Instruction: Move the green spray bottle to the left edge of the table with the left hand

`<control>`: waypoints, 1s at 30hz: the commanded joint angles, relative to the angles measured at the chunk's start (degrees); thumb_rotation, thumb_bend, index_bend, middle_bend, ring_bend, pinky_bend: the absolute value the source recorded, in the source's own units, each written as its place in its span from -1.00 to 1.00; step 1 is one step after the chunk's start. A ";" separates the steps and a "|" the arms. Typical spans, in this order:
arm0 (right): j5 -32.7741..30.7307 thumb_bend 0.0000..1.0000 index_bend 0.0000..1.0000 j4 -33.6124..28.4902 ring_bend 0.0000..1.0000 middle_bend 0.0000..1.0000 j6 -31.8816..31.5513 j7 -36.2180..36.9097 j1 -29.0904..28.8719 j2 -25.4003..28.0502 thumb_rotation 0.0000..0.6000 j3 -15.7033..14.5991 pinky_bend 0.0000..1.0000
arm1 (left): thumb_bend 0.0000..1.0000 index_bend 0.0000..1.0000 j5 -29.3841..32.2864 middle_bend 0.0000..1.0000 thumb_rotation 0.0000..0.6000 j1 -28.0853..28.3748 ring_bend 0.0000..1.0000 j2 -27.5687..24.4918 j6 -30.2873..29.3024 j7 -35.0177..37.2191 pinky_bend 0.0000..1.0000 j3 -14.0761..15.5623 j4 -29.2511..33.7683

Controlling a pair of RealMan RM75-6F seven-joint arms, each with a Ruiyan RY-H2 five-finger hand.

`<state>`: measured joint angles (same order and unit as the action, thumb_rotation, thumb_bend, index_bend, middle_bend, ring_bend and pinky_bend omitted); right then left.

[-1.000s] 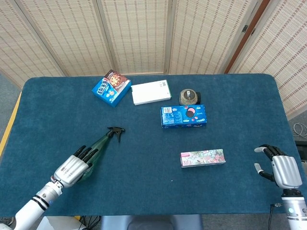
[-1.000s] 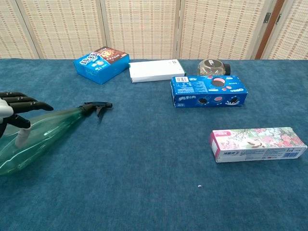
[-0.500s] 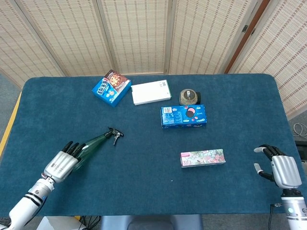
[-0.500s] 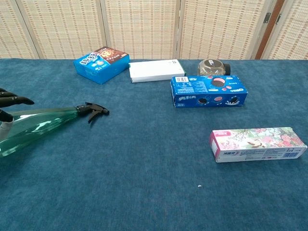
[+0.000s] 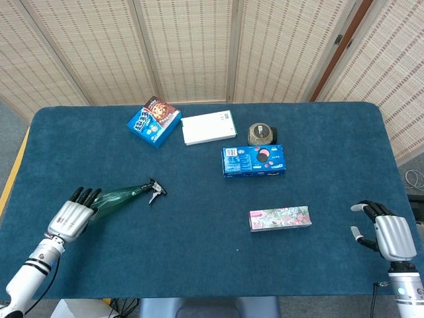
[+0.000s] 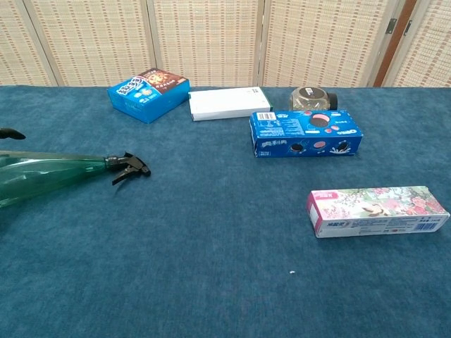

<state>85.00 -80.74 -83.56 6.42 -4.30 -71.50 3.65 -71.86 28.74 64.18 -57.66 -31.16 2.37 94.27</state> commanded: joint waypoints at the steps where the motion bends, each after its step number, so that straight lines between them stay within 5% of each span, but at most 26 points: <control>1: -0.04 -0.52 -0.19 0.04 -0.36 -0.27 0.02 0.00 0.00 -0.03 1.00 0.01 0.03 | 1.00 -0.10 -0.05 -0.95 1.00 -0.28 -1.00 0.02 -0.49 1.03 -1.00 -0.33 -0.08; 9: 0.01 -0.52 -0.19 -0.19 -0.36 -0.27 -0.34 -0.08 0.02 0.20 1.00 0.23 0.03 | 1.00 -0.03 -3.81 -0.91 1.00 -1.21 -1.00 -2.04 -2.87 6.29 -1.00 -0.68 5.09; 15: -0.12 -0.52 -0.19 -0.33 -0.36 -0.27 -0.56 0.02 0.17 0.41 1.00 0.32 0.03 | 0.99 0.28 -8.78 -0.42 1.00 -2.11 -0.69 -3.05 -6.16 14.21 -0.81 -1.78 7.97; 17: -0.12 -0.52 -0.19 -0.32 -0.36 -0.27 -0.69 0.08 0.21 0.48 1.00 0.37 0.03 | 0.76 0.25 -9.14 -0.39 1.00 -2.40 -0.67 -2.51 -7.40 14.37 -0.79 -2.34 8.24; 20: -0.15 -0.52 -0.19 -0.40 -0.36 -0.27 -1.11 0.29 0.34 0.71 1.00 0.57 0.03 | -0.02 0.16 -7.67 -0.28 1.00 -3.00 -0.60 -1.04 -9.28 13.38 -0.68 -3.64 8.90; 23: -0.26 -0.52 -0.19 -0.65 -0.36 -0.27 -1.82 0.51 0.51 1.20 1.00 1.00 0.03 | -0.46 0.04 -3.74 -0.17 1.00 -3.42 -0.51 0.63 -10.60 10.30 -0.54 -5.23 10.07; 30: -0.22 -0.52 -0.19 -1.67 -0.36 -0.27 -2.63 0.29 0.55 3.32 1.00 1.72 0.03 | -0.67 -0.19 7.99 -0.25 1.00 -2.58 -0.51 4.23 -11.43 6.39 -0.53 -9.82 13.66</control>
<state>84.76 -82.19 -86.05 6.80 -3.74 -68.47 5.23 -67.68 25.74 66.66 -68.52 -23.27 -5.27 106.26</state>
